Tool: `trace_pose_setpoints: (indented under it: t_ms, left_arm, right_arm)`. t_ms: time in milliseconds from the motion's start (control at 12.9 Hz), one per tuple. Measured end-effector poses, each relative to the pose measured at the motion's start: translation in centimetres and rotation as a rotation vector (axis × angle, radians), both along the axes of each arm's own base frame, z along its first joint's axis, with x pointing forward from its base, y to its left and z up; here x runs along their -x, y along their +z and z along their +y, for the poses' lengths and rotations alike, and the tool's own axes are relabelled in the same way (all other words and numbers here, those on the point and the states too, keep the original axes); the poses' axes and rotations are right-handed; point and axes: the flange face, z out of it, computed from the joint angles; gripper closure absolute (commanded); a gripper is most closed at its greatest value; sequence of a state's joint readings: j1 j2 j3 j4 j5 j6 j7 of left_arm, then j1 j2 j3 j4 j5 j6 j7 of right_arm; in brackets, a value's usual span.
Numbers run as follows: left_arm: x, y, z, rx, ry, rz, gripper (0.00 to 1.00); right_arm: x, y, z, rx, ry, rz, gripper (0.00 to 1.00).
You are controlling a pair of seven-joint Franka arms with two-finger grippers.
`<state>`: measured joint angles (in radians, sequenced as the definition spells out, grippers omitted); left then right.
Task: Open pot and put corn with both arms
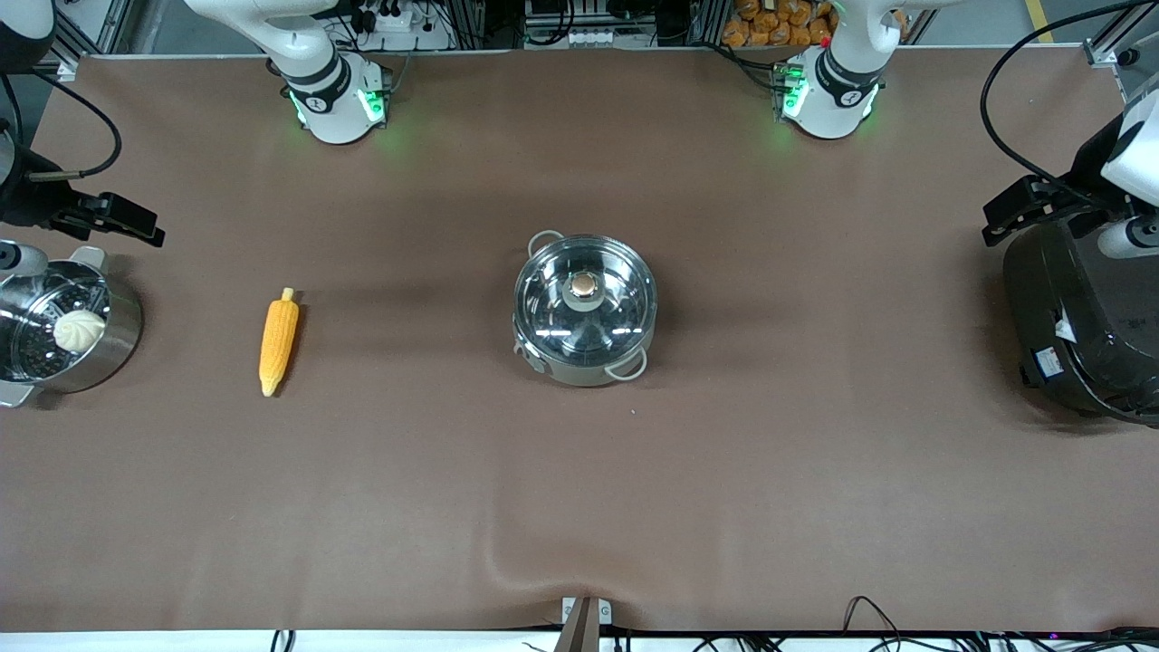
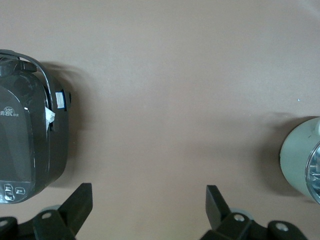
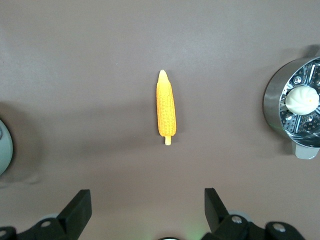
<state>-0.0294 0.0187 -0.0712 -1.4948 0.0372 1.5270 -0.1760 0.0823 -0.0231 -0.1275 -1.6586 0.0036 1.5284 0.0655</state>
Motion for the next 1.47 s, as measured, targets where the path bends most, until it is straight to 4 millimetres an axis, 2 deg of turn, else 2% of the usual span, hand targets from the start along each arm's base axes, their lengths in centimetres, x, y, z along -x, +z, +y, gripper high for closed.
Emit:
trace_pose_setpoints:
  t_ms: [387, 465, 542, 697, 852, 1006, 1161, 1316, 1471]
  left_arm:
    - [-0.2, -0.2, -0.6, 0.001, -0.011, 0.002, 0.00]
    - [-0.6, -0.5, -1.6, 0.007, -0.030, 0.005, 0.00]
    - [-1.0, -1.1, -3.6, 0.024, -0.047, 0.012, 0.00]
    - [-1.4, -2.9, -9.9, 0.058, -0.021, 0.019, 0.00]
    - [-1.0, -5.0, -18.0, 0.082, 0.036, 0.001, 0.00]
    - [0.3, -7.9, -26.7, 0.111, 0.156, -0.007, 0.00]
    - [2.3, -11.3, -34.0, 0.117, 0.285, 0.020, 0.00]
    - [3.5, -14.7, -38.5, 0.113, 0.351, 0.042, 0.00]
    - [3.6, -17.5, -40.7, 0.119, 0.426, 0.048, 0.00]
  right_arm:
    - [0.0, 0.0, 0.0, 0.000, 0.000, 0.000, 0.00]
    - [0.0, 0.0, 0.0, 0.000, 0.000, 0.000, 0.00]
    - [-0.1, -0.2, 0.0, 0.000, 0.001, -0.002, 0.00]
    - [-0.8, -1.2, 0.1, 0.002, 0.001, -0.024, 0.00]
    - [-1.8, -3.6, 0.1, 0.006, 0.002, -0.047, 0.00]
    - [-3.0, -7.6, 0.1, 0.010, 0.005, -0.067, 0.00]
    - [-3.9, -12.5, -0.1, 0.015, 0.023, -0.072, 0.00]
    - [-4.6, -17.8, -1.1, 0.020, 0.050, -0.077, 0.00]
    - [-4.6, -22.9, -1.8, 0.025, 0.087, -0.090, 0.00]
